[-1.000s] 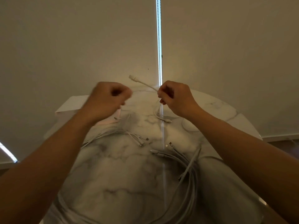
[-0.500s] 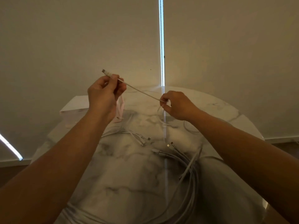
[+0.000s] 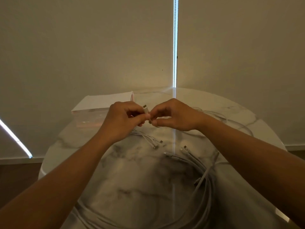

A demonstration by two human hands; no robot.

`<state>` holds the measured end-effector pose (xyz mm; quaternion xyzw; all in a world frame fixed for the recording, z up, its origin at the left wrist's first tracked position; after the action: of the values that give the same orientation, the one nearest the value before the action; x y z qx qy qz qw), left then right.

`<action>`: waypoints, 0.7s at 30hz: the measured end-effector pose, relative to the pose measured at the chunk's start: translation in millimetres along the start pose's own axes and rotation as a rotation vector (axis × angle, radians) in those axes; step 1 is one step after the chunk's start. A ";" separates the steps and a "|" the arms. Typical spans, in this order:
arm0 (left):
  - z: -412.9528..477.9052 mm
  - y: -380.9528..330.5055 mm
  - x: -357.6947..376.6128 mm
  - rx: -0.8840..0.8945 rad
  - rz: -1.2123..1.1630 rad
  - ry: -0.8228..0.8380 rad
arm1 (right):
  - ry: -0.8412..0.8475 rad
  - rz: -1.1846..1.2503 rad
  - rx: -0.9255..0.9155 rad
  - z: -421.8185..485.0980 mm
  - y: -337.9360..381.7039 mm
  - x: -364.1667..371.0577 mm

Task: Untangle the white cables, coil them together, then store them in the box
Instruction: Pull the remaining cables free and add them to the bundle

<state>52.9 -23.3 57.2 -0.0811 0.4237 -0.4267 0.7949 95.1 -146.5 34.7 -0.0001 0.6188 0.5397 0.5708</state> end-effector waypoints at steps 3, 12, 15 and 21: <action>-3.9 3.0 2.3 0.016 -0.051 -0.022 | -0.003 0.012 0.007 0.3 -0.7 5.3; -39.7 101.0 -20.7 -0.166 0.279 0.073 | -0.086 -0.062 0.253 -2.4 -45.7 -22.2; -44.5 138.0 36.4 -0.253 0.507 0.558 | -0.111 -0.143 0.311 -0.7 -59.3 -23.1; -15.2 130.3 63.1 -0.116 0.371 0.615 | -0.114 -0.395 0.374 -4.5 -85.8 -19.6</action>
<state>138.5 14.2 -54.4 0.0845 0.6740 -0.2552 0.6881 151.6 -197.4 -9.8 0.0149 0.6627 0.2933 0.6889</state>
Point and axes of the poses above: each hand's wrist, its own z-axis towards the middle knuckle, its own x-axis out of the palm, y = z × x, the point moved 9 cm from there along z, towards the middle knuckle, and after that the axes turned 10 degrees about x, right-handed, at the moved point
